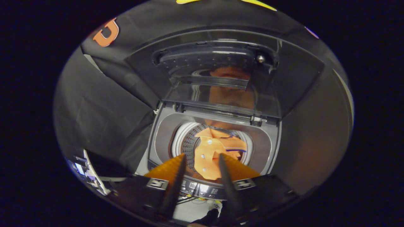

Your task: Put the clothes into the washing machine and then close the washing machine lid.

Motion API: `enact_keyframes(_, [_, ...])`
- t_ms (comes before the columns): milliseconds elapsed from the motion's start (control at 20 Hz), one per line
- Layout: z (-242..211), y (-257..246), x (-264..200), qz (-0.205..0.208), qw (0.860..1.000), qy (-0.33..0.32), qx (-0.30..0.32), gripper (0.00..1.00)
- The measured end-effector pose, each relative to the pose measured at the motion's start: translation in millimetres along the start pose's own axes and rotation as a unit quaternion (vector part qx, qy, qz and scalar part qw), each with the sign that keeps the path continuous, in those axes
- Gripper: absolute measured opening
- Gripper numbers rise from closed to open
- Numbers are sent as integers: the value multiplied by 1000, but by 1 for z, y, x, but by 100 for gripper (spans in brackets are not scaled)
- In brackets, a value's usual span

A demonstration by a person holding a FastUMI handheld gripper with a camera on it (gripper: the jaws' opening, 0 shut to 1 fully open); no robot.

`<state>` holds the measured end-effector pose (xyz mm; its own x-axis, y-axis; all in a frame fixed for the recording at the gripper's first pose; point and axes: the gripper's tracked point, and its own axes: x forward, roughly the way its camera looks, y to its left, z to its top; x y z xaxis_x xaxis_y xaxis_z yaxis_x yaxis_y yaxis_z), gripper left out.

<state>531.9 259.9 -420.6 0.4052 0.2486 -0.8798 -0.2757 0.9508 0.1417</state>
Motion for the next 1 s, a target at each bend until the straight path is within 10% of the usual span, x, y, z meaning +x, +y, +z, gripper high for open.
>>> enact_keyframes(150, [5,0,-3,-10,1000,-11,2,95])
enact_keyframes(1000, [20,12,-36,-15,998,-55,-6,95])
